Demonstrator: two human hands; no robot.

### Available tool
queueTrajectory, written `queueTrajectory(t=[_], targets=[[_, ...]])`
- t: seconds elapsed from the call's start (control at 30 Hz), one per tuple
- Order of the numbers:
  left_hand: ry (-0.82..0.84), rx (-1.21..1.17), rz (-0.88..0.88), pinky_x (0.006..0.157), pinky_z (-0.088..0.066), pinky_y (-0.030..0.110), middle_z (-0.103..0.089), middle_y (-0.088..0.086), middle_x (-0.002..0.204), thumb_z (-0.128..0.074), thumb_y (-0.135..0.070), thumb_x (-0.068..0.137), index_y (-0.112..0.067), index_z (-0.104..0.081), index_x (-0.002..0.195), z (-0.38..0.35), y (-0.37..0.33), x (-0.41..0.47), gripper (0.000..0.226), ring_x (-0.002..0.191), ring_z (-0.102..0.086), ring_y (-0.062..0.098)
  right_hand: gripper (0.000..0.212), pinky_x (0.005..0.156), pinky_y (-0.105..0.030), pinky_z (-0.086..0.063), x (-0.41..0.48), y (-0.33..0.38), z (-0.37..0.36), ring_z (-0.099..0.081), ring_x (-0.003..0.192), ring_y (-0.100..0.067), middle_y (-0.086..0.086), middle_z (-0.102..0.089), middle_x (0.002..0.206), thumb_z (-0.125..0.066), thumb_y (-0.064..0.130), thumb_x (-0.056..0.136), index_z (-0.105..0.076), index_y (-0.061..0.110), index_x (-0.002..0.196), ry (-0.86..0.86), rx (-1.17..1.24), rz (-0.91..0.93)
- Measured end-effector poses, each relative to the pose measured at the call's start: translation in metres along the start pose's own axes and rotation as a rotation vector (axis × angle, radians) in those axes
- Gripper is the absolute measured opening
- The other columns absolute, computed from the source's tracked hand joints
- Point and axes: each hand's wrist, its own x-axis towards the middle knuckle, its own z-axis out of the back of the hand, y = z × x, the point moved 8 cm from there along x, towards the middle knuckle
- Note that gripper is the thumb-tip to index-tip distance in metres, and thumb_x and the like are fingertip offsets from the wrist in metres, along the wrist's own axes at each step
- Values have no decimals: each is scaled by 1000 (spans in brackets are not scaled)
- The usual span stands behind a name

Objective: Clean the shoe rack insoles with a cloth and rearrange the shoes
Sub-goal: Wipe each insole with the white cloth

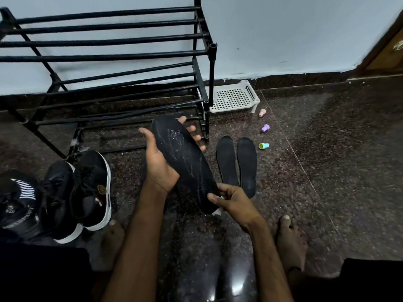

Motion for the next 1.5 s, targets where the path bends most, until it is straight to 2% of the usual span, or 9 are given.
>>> queueTrajectory(t=[0.13,0.33,0.53,0.67,0.83,1.0,1.2,1.37,1.5], targets=[[-37,-71,28,90,-53,49,-62,12,107,-11,-83,85,-6,-45,142,10,-3,7,102,93,-61,28,29,94,-35,-52,3,-5,-3,-65,111,-25,-15,-69,118,-64,4,90,-65,0,119,47,106,4],[-59,-102,28,99,-45,55,-66,9,104,-10,-81,87,-6,-43,146,2,-19,32,101,90,-65,27,39,101,-33,-49,12,19,-7,-61,118,-25,-16,-66,125,-61,4,89,-58,-4,127,164,163,3],[-64,-98,61,100,-45,60,-68,9,112,-12,-78,90,-5,-50,141,-1,-16,30,97,97,-66,27,16,84,-27,-54,9,6,7,-70,93,-16,-6,-75,98,-60,-2,90,-64,-6,105,104,173,10],[-140,-217,135,96,-49,59,-67,8,115,-17,-66,99,-2,-59,132,5,-9,25,84,92,-68,26,21,96,-38,-52,11,-2,-1,-67,103,-27,-13,-73,106,-70,10,83,-72,3,102,106,199,8],[-109,-94,205,116,-29,52,-68,9,118,-20,-66,98,-5,-61,132,-4,-10,27,81,107,-65,27,14,77,-23,-54,12,-6,5,-71,87,-13,0,-76,90,-56,-3,94,-67,0,101,37,142,-39],[-33,-40,150,120,-16,55,-61,9,120,-15,-71,95,-6,-56,137,-7,-18,24,88,117,-53,26,19,81,-31,-55,14,-9,0,-70,95,-24,-14,-73,104,-59,-1,92,-68,-3,108,32,151,-63],[-80,65,28,112,-36,54,-42,23,149,-32,-78,85,-8,-43,146,-5,-27,14,93,138,-41,40,30,85,-34,-55,15,13,-5,-68,99,-28,-24,-69,112,-65,5,86,-65,-8,113,6,200,14],[-3,81,40,112,-29,63,-45,22,147,-29,-77,80,-12,-32,152,-14,-5,12,97,135,-45,40,33,87,-34,-54,16,36,-4,-67,98,-27,-25,-69,112,-69,11,83,-68,-6,111,-5,166,55],[19,30,18,108,-36,63,-52,22,139,-19,-78,87,-9,-46,142,-23,5,17,93,123,-53,37,30,88,-34,-55,14,48,-2,-68,95,-26,-24,-70,109,-69,8,83,-67,-7,109,-51,219,68]])
